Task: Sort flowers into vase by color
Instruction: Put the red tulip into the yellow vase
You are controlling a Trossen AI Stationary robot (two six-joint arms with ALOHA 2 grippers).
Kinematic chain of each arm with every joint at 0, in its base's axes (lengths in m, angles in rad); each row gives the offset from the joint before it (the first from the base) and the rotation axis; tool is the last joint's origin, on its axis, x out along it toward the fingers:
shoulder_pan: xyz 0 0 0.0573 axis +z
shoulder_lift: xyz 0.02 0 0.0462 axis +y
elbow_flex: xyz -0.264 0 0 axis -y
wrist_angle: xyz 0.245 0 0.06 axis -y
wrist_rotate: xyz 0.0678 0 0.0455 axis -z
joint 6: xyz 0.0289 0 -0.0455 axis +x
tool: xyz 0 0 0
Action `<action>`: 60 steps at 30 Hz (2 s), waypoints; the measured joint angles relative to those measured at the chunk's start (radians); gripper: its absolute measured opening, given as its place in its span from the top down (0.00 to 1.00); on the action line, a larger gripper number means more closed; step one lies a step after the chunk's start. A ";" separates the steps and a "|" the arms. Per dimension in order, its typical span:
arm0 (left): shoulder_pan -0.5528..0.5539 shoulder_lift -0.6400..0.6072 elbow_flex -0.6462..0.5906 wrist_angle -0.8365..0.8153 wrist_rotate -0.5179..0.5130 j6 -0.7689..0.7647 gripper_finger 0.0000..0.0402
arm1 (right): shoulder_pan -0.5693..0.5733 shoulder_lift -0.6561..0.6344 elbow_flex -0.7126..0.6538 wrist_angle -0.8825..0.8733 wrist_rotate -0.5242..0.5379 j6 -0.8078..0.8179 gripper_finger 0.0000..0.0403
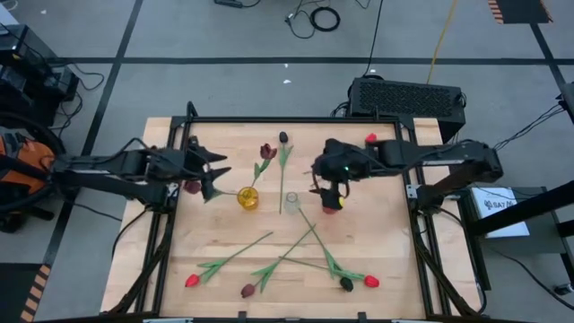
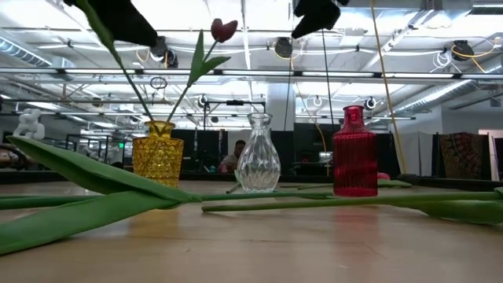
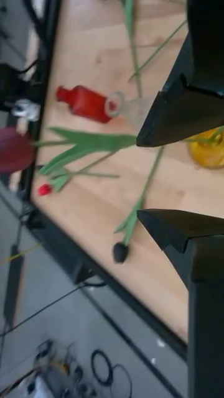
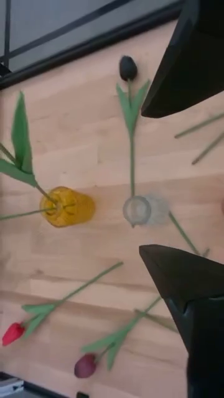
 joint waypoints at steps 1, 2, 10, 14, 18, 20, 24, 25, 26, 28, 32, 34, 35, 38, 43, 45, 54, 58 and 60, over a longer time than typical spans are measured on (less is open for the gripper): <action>0.000 -0.013 0.000 0.001 -0.012 0.001 0.55 | 0.012 -0.014 -0.027 0.013 0.008 0.016 0.15; 0.000 -0.025 0.000 0.002 -0.020 0.007 0.55 | 0.023 -0.026 -0.058 0.035 0.015 0.031 0.15; 0.001 -0.035 0.000 0.180 -0.022 0.064 0.55 | 0.099 -0.106 -0.282 0.336 0.016 0.087 0.15; 0.019 -0.011 0.000 0.311 -0.027 0.130 0.55 | 0.110 -0.114 -0.327 0.430 0.017 0.080 0.15; 0.060 -0.030 0.000 0.363 -0.058 0.161 0.55 | 0.110 -0.114 -0.327 0.436 0.017 0.081 0.15; 0.082 -0.062 0.000 0.367 -0.061 0.174 0.55 | 0.115 -0.114 -0.327 0.433 0.018 0.082 0.15; 0.102 -0.169 0.000 0.364 -0.011 0.175 0.55 | 0.138 -0.114 -0.327 0.434 0.018 0.082 0.15; 0.098 -0.204 0.000 0.366 0.022 0.175 0.55 | 0.144 -0.114 -0.327 0.437 0.018 0.082 0.15; 0.094 -0.232 0.002 0.360 0.063 0.170 0.55 | 0.149 -0.114 -0.327 0.446 0.017 0.082 0.15; 0.083 -0.283 0.005 0.355 0.135 0.138 0.56 | 0.162 -0.114 -0.327 0.481 0.018 0.082 0.15; 0.048 -0.318 0.006 0.301 0.308 0.110 0.59 | 0.206 -0.104 -0.327 0.578 0.019 0.080 0.15; 0.026 -0.316 0.005 0.269 0.341 0.090 0.62 | 0.229 -0.093 -0.327 0.617 0.017 0.077 0.15; 0.014 -0.309 0.005 0.257 0.349 0.088 0.64 | 0.240 -0.089 -0.327 0.636 0.015 0.075 0.15; -0.037 -0.277 0.004 0.232 0.369 0.092 0.70 | 0.264 -0.072 -0.327 0.657 0.016 0.080 0.15; -0.143 -0.242 0.003 0.231 0.368 0.108 0.80 | 0.296 -0.046 -0.327 0.644 0.048 0.105 0.15; -0.176 -0.240 0.003 0.231 0.318 0.116 0.83 | 0.302 -0.044 -0.327 0.617 0.097 0.103 0.15; -0.222 -0.243 0.003 0.252 0.123 0.192 0.91 | 0.326 -0.030 -0.327 0.701 0.139 0.121 0.19; -0.222 -0.246 0.003 0.253 0.067 0.228 0.92 | 0.331 0.040 -0.322 0.768 0.166 0.111 0.22; -0.222 -0.245 0.003 0.252 0.051 0.229 0.92 | 0.330 0.101 -0.294 0.777 0.165 0.102 0.24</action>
